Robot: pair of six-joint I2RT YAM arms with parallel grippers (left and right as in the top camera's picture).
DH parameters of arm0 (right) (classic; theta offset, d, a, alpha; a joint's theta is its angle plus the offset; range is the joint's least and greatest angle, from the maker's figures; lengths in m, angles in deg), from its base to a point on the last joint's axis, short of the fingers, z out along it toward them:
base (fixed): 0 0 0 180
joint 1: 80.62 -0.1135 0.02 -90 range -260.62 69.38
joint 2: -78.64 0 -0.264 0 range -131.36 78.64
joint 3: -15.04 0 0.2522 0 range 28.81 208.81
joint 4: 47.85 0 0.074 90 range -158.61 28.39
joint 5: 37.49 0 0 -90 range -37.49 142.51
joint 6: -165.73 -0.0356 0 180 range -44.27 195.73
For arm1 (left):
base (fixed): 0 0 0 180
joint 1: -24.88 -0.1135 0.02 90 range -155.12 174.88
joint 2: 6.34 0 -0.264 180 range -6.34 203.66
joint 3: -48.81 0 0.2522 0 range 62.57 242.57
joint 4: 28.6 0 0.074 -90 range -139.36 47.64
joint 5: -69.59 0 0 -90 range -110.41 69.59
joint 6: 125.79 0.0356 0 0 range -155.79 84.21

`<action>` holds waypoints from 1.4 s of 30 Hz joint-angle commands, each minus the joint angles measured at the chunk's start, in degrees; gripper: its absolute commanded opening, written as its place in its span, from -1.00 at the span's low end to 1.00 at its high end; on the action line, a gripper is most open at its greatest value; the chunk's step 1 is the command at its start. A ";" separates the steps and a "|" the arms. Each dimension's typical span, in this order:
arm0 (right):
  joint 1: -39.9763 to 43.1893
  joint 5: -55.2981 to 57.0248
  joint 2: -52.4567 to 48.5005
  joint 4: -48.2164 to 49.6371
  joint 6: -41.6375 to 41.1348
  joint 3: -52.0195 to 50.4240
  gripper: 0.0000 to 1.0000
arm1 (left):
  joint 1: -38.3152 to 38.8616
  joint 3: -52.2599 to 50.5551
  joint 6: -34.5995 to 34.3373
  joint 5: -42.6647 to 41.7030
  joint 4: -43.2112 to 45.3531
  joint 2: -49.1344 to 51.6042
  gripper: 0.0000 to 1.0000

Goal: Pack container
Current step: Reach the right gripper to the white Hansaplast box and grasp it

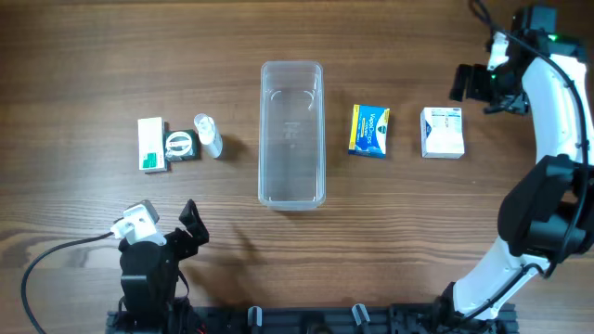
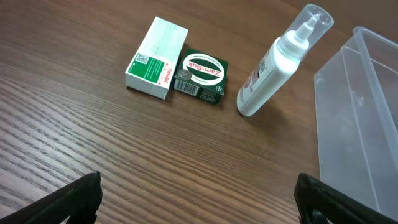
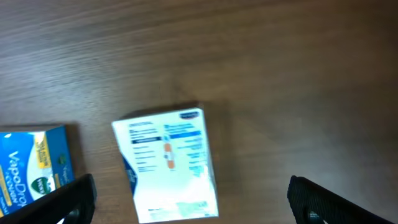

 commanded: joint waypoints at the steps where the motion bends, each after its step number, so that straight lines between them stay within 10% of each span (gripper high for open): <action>1: -1.68 -0.87 -3.06 1.01 5.20 -0.02 1.00 | 0.42 -0.13 0.68 0.13 0.15 -0.11 1.00; 29: -7.56 18.03 -14.56 -2.93 -7.69 -0.04 1.00 | 0.42 -0.13 0.68 0.13 0.15 -0.11 0.99; 42: -7.56 5.11 -14.56 -4.72 -13.46 -0.04 0.99 | 0.42 -0.13 0.68 0.13 0.15 -0.11 0.99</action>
